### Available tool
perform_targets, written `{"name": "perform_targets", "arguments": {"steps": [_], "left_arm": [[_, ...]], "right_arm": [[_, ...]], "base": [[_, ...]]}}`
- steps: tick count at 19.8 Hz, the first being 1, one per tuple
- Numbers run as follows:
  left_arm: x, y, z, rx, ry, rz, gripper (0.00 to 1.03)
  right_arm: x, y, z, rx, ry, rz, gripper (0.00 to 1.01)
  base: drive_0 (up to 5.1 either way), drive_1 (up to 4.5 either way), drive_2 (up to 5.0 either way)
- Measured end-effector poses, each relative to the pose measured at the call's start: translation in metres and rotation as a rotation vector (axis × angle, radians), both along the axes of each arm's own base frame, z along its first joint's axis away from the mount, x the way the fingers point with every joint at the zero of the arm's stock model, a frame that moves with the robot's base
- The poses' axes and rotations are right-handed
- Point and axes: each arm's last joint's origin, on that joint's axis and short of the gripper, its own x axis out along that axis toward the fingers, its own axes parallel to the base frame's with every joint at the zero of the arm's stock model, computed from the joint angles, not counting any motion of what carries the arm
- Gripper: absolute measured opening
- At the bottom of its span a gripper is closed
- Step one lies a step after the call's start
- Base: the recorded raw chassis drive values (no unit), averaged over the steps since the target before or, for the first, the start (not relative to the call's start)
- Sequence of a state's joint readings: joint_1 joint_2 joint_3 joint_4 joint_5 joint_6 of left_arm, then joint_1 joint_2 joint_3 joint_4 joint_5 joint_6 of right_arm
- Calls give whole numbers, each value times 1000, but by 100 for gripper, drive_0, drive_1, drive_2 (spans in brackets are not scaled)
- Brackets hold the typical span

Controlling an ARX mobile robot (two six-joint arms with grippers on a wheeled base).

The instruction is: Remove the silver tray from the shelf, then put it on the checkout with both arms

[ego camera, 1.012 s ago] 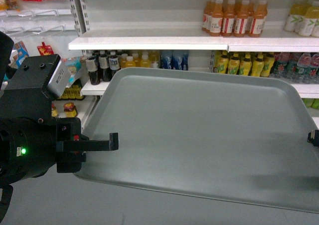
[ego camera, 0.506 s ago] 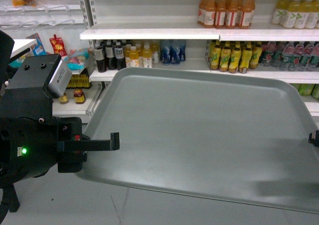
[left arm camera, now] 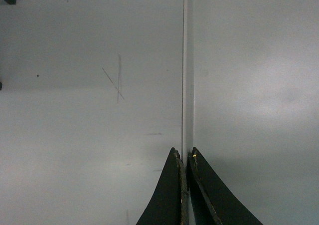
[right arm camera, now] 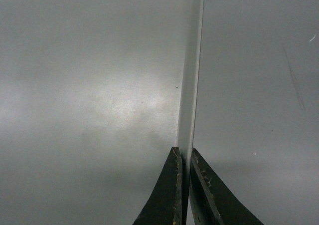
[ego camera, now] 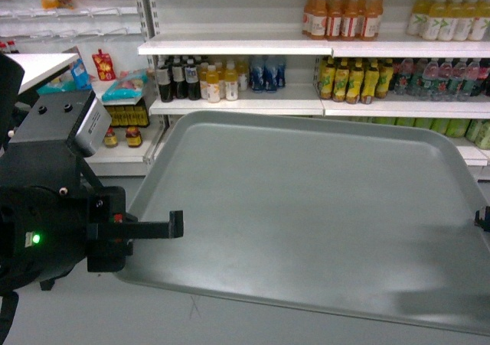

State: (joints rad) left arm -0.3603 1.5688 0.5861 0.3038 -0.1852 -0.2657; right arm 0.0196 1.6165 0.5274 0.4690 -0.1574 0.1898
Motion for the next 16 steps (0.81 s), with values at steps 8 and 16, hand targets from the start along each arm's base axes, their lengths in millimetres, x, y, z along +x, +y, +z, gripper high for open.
{"name": "perform_targets", "arguments": {"steps": [8,16], "left_arm": [[0,-1,2,-5,-12,-4,2],[0,-1,2,-4,-13,-2,2]], "right_arm": [[0,0,1,0,-8,-2,3],[0,0,0,0,-5,-2,3]], "base": [[-301,164,164],[-496,249,249]]}}
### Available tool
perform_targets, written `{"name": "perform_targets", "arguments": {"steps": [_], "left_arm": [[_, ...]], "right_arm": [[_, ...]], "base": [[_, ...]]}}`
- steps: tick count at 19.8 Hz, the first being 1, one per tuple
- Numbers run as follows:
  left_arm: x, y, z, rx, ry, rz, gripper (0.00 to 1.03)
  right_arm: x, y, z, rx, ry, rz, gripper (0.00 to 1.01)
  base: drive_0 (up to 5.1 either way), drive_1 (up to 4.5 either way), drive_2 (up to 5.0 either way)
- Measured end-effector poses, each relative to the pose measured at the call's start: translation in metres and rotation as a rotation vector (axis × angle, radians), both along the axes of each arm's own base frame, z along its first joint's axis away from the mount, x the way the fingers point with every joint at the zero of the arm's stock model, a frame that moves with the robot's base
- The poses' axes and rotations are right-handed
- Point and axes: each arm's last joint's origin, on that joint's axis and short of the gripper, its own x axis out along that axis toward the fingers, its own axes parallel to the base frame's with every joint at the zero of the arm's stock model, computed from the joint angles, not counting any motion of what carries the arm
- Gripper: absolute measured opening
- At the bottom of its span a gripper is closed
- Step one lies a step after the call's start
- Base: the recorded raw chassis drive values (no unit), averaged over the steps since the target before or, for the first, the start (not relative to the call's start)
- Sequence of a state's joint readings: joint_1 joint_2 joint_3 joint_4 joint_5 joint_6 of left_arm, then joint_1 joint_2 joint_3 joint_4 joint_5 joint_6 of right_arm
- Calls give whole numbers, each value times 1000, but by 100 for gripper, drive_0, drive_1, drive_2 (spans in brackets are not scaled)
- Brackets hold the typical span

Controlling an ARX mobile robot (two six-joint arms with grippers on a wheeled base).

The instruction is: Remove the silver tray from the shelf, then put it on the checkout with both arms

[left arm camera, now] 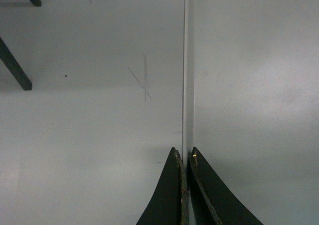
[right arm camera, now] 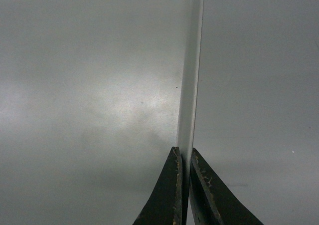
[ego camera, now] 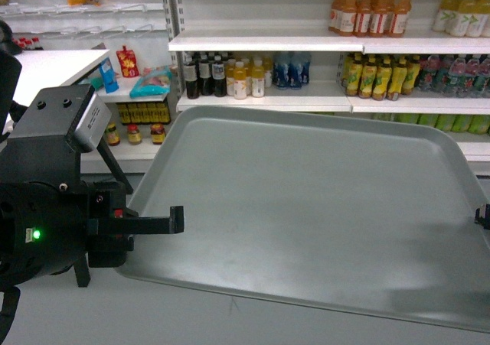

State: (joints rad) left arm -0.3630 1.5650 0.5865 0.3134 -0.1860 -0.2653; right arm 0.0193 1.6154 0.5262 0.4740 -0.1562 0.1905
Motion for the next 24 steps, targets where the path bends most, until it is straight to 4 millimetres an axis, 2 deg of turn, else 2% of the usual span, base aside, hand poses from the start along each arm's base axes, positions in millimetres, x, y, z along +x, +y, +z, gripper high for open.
{"name": "perform_targets", "arguments": {"steps": [24], "left_arm": [[0,0,0,0,-1,1,2]], "right_arm": [[0,0,0,0,-2,0,3]], "base": [[-495,250,250]]}}
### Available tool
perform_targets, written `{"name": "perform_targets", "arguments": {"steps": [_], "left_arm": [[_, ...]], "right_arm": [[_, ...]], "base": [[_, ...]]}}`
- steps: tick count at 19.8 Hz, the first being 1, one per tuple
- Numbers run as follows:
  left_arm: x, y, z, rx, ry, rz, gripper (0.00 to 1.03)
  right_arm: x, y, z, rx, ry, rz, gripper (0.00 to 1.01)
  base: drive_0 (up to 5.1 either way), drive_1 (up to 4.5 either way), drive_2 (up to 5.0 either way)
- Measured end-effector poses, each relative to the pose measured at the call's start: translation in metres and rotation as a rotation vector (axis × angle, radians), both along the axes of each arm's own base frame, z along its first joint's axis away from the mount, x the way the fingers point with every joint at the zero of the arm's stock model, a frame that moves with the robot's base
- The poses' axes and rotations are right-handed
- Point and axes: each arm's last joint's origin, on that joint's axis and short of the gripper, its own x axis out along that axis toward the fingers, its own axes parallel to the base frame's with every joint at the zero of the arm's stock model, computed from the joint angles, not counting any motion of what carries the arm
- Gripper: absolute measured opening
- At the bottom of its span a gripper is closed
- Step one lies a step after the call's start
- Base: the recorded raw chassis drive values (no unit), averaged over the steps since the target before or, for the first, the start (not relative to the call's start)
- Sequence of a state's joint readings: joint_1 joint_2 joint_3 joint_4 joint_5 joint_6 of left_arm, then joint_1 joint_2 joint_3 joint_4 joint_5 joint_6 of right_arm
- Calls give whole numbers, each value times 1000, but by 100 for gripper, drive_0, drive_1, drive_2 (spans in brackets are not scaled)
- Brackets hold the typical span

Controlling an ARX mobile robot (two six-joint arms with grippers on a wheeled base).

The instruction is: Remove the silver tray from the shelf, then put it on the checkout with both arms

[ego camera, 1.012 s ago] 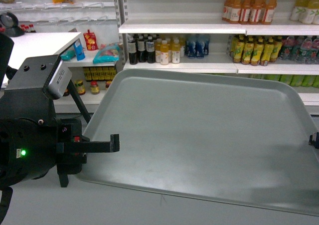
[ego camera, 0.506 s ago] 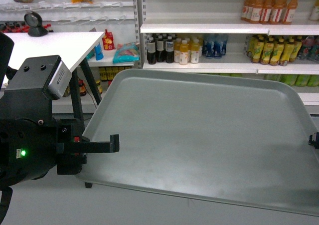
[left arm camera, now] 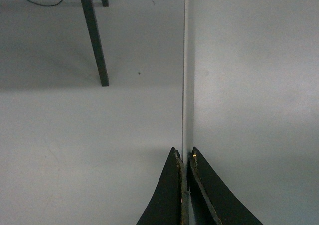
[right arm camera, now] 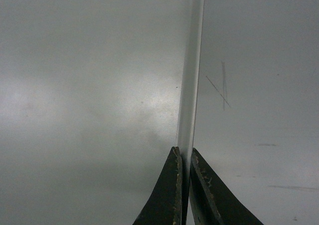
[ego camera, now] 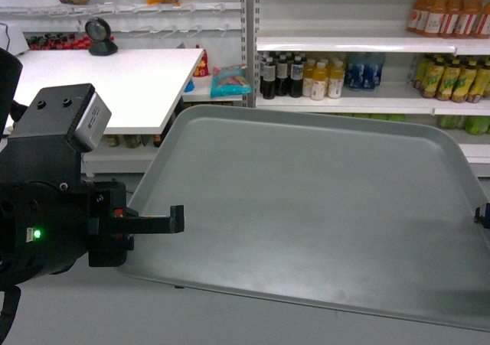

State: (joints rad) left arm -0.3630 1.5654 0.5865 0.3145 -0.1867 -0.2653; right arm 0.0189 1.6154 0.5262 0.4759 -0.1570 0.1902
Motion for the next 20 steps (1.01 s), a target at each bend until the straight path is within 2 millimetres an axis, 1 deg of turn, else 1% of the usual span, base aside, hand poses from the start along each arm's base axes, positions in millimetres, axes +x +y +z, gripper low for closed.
{"name": "perform_targets", "arguments": {"steps": [20], "left_arm": [[0,0,0,2,3,1,2]], "right_arm": [[0,0,0,-1,4,-1,3]], "base": [[-497,248,248]]}}
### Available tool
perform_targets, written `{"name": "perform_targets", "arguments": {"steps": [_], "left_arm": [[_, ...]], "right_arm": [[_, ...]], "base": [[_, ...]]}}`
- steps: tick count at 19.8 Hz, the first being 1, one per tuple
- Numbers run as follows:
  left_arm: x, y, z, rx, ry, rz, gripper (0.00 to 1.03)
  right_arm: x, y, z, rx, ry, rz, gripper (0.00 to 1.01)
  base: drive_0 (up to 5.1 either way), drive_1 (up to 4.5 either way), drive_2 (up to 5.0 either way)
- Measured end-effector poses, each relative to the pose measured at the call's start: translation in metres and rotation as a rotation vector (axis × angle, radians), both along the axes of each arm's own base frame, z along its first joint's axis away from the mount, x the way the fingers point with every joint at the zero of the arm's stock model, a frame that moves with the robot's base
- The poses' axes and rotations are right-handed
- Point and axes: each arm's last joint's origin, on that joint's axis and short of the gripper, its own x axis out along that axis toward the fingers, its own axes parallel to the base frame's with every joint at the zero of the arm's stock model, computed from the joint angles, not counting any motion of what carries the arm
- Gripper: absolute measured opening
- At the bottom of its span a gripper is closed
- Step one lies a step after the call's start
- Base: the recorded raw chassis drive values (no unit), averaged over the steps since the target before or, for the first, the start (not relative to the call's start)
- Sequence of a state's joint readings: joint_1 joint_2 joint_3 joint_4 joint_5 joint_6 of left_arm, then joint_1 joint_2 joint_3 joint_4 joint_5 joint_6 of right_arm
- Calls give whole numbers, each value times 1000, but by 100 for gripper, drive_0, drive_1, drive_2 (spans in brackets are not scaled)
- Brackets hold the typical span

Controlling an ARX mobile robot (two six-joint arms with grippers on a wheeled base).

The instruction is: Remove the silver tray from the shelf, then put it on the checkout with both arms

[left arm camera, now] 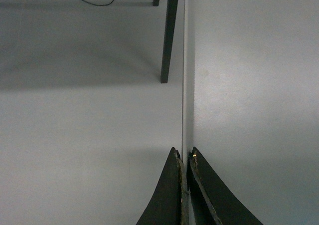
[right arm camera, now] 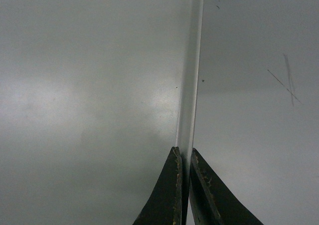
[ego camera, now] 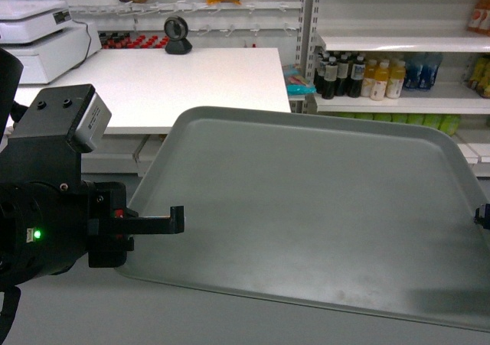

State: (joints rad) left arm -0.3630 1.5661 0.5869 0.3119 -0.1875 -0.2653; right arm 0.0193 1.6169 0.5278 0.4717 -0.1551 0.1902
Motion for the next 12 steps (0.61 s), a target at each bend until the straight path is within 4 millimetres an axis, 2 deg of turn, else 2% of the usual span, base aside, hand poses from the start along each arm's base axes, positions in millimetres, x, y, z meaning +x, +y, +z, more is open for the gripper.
{"name": "perform_targets", "arguments": {"steps": [12], "left_arm": [[0,0,0,-1,-3,0,2]], "right_arm": [[0,0,1,1,-7,1,3]], "base": [[-497,248,248]]}}
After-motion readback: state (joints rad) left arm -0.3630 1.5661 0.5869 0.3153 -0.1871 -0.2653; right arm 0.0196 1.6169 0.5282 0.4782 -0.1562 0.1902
